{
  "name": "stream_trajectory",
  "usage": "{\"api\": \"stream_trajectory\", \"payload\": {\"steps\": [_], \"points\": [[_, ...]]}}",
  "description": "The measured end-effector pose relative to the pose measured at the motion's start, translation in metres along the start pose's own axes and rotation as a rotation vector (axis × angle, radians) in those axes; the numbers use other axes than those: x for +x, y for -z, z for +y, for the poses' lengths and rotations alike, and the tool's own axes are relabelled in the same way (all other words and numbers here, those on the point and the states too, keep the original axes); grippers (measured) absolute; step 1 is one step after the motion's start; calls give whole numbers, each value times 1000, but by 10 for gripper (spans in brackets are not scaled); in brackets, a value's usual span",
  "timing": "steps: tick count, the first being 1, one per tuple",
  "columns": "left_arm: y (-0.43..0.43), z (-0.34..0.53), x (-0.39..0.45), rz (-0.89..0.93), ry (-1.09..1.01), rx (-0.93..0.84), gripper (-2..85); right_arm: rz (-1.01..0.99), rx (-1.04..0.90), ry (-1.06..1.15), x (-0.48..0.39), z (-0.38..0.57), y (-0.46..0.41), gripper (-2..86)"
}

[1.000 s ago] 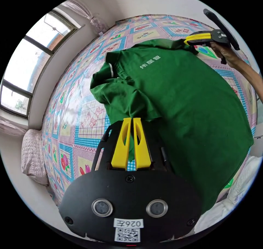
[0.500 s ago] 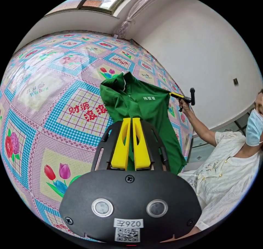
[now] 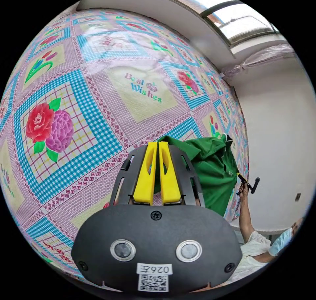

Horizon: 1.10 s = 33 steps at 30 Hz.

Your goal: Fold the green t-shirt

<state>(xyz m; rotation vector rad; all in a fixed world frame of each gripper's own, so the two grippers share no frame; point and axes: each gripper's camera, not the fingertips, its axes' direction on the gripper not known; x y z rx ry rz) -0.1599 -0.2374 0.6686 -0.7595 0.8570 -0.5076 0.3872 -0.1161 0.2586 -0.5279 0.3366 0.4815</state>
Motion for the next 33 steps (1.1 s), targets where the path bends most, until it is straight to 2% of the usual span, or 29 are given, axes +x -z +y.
{"api": "stream_trajectory", "payload": {"steps": [4, 6, 8, 14, 17, 20, 22, 25, 27, 30, 33], "points": [[32, 3, -2, 30, -62, 103, -6, 12, 117, 0, 18, 22, 33, 10], [47, 9, 22, 53, -167, 154, -2, -12, 215, 5, 18, 32, 59, 18], [38, 15, 94, 16, -390, 115, 11, -132, 324, 70, -3, 33, 85, 34], [-55, 44, 284, -192, -949, 62, 111, -286, 277, 353, -117, -22, 62, 68], [-112, 50, 334, -315, -1108, -16, 126, -307, 207, 430, -160, -49, 31, 81], [-159, 47, 354, -427, -1170, -106, 111, -298, 151, 468, -188, -70, 3, 107], [-169, 39, 360, -414, -1173, -141, 77, -236, 111, 488, -201, -82, -13, 121], [-158, 17, 369, -329, -1168, -126, 36, -96, 48, 574, -219, -91, -33, 35], [-152, -4, 369, -267, -1146, -152, 33, -17, 92, 592, -221, -94, -31, 9], [-152, -48, 360, -210, -1052, -205, 40, -63, 93, 560, -209, -111, -27, 13], [-166, -90, 340, -148, -899, -297, 56, -155, 7, 482, -186, -135, -39, 52]]}}
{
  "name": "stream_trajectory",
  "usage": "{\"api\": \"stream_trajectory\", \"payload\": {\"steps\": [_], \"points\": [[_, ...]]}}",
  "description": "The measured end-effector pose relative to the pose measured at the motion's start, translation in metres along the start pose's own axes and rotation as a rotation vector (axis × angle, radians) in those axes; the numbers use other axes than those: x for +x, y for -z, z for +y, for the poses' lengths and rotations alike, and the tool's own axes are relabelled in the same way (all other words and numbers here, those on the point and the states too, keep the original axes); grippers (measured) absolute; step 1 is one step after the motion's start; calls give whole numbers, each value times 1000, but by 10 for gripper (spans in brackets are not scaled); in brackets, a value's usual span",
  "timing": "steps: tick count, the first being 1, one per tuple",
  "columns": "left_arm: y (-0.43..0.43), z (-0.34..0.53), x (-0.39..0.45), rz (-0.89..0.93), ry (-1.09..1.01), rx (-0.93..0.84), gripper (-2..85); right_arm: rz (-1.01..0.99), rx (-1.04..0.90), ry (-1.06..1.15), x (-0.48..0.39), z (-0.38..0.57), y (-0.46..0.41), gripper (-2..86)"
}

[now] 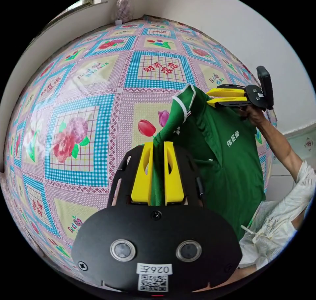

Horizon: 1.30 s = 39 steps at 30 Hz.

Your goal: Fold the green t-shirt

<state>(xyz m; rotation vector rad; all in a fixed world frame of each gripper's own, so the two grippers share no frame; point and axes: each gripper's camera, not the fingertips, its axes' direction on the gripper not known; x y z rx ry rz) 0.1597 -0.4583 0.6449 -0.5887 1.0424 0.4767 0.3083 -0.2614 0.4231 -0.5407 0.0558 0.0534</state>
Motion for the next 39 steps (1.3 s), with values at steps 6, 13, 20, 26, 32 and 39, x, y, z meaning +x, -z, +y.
{"api": "stream_trajectory", "payload": {"steps": [6, 13, 20, 26, 32, 39], "points": [[24, 16, -54, 88, 207, 125, 4, -126, 114, -106, 33, 28, 32, 62], [37, 122, -4, 11, 199, 237, -9, -166, 223, 45, -24, 47, 61, 43], [15, 243, 65, -205, 128, 193, -8, -222, 108, 212, -81, 21, 27, 31], [18, 239, -44, -241, 466, 131, -9, -202, 23, 122, -70, 1, -1, 23], [36, 282, -8, -94, 448, 331, -9, -218, 107, 119, -76, 7, 17, 18], [10, 321, 13, -256, 425, 159, -8, -152, 55, 199, -112, 1, -1, 22]]}}
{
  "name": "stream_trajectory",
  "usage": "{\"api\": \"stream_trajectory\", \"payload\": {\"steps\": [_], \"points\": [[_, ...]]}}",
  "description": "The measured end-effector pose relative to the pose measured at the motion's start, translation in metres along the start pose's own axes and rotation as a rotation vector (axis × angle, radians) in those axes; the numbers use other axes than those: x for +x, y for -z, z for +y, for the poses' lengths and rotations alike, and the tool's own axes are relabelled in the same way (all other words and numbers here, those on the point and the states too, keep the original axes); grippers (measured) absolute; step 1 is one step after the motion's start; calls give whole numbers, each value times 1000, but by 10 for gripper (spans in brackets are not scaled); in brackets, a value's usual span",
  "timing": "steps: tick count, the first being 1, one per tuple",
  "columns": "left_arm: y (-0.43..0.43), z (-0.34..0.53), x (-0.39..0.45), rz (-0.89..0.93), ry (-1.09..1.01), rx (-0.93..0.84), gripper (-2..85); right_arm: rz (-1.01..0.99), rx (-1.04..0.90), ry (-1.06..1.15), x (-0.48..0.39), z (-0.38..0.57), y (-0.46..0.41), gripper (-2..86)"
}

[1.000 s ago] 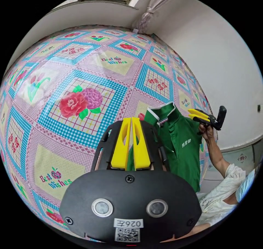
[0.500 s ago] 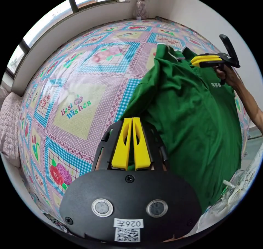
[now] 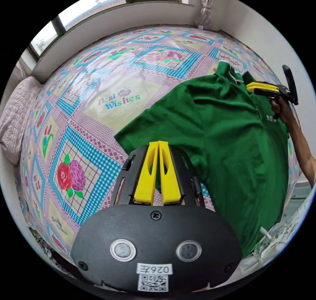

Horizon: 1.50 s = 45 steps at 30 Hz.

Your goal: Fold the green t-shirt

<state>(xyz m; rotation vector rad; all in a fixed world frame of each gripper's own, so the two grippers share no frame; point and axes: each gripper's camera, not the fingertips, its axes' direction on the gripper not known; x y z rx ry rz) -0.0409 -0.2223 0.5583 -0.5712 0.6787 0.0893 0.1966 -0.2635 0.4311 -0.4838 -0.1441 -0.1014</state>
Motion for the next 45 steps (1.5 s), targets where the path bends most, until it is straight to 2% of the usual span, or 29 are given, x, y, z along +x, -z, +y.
{"api": "stream_trajectory", "payload": {"steps": [2, 5, 10, 13, 16, 17, 20, 25, 27, 31, 35, 39, 43, 45], "points": [[22, 0, 7, 112, -16, 109, -8, 32, 22, 8, -5, -8, -1, 28], [32, -14, 27, 255, -113, 178, -8, 7, 30, 3, -4, -25, -8, 44], [3, -38, 49, 348, -195, 142, -9, -22, -10, 28, -2, -53, -28, 81], [-20, -39, 49, 381, -196, 89, -9, 16, -20, 73, -7, -66, -38, 82], [-41, -33, 43, 387, -182, 29, -9, 42, -88, 133, -17, -76, -52, 40], [-43, -29, 38, 398, -174, 44, -8, 115, -100, 152, -24, -76, -49, 7], [-44, -25, 23, 433, -151, 42, -8, 254, -105, 218, -37, -72, -37, -12], [-40, -21, 18, 389, -192, 42, -9, 296, -107, 250, -39, -73, -9, -15], [-40, -21, 15, 391, -196, 40, -9, 285, -101, 237, -34, -78, -8, -15], [-38, -25, 5, 396, -166, 18, -10, 203, -206, 132, -13, -94, -43, -13], [-8, -27, 2, 475, -173, 113, -10, 142, -47, 45, -12, -95, -4, -11], [3, -35, 8, 553, -223, 155, -10, 167, 26, 7, -17, -73, 15, 3], [-27, -45, 21, 508, -265, 57, -10, 6, -27, -18, -18, -47, -2, 38], [-42, -43, 25, 497, -272, 4, -10, 7, -32, -25, -24, -39, -8, 39]]}}
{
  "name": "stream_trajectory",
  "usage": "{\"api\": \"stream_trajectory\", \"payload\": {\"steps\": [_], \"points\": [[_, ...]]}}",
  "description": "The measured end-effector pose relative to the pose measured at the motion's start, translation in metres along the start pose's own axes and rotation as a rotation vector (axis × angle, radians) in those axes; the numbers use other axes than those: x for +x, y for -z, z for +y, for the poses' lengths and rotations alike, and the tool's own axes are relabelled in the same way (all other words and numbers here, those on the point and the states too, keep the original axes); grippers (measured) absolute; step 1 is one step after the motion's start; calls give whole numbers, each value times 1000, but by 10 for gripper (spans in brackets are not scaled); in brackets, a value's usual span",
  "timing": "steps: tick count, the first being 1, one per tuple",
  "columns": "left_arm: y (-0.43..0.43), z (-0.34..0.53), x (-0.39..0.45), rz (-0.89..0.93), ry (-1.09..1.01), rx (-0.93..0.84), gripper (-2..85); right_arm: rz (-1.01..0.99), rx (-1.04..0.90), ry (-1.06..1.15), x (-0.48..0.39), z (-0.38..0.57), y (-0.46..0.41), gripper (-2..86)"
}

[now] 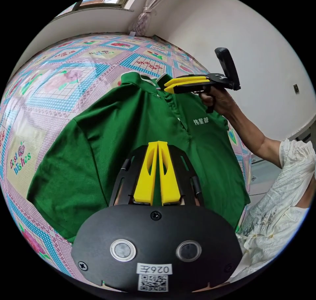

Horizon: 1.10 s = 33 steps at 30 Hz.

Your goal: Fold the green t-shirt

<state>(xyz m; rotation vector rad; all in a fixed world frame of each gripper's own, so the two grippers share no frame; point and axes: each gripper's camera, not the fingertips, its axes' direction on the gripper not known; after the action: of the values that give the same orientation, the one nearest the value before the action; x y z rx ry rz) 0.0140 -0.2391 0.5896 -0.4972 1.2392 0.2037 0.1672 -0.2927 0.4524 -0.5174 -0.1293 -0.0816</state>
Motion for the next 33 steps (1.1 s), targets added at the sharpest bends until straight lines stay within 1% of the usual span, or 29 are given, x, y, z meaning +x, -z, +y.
{"api": "stream_trajectory", "payload": {"steps": [1, 4, 6, 7, 8, 9, 11, 12, 15, 16, 17, 18, 19, 22, 26, 31, 33], "points": [[-7, 4, 1, -1, -5, -20, -10, 20, -3, 3, -5, 3, -5, 38], [-8, 16, 0, 1, 4, 5, -10, 54, -74, 55, -20, 6, -27, 29], [-5, 21, -5, 17, 20, 20, -10, 157, -84, 109, -30, 9, -29, 6], [-4, 24, -8, 33, 35, 16, -10, 298, -112, 106, -33, 10, -28, -5], [-1, 26, -10, 30, 48, 9, -10, 367, -97, 82, -34, 11, -23, -11], [2, 28, -9, 21, 49, 11, -10, 360, -75, 76, -35, 13, -18, -12], [14, 36, 4, 16, 19, 49, -10, 263, -8, 72, -44, 15, -3, -12], [16, 38, 7, 21, 11, 58, -10, 254, -1, 77, -48, 15, -2, -11], [18, 48, 26, 27, -33, 69, -10, 266, -40, 136, -65, 10, -19, -7], [13, 50, 34, 2, -71, 40, -10, 303, -96, 172, -68, 9, -33, -10], [4, 52, 37, -51, -93, -15, -10, 390, -145, 183, -67, 11, -43, -12], [-1, 52, 38, -73, -93, -43, -9, 405, -111, 167, -67, 12, -39, -12], [3, 55, 37, -69, -89, -8, -9, 400, -81, 136, -64, 13, -31, -11], [12, 54, 29, -1, -70, 20, -9, 340, -35, 106, -57, 13, -22, 2], [9, 52, 12, 51, -21, 20, -10, 161, -45, 65, -36, 8, -26, 51], [14, 56, 7, 36, -28, 35, -10, 120, -31, 36, -19, 10, -25, 47], [15, 56, 4, 23, -24, 29, -10, 132, -16, 16, -12, 12, -17, 43]]}}
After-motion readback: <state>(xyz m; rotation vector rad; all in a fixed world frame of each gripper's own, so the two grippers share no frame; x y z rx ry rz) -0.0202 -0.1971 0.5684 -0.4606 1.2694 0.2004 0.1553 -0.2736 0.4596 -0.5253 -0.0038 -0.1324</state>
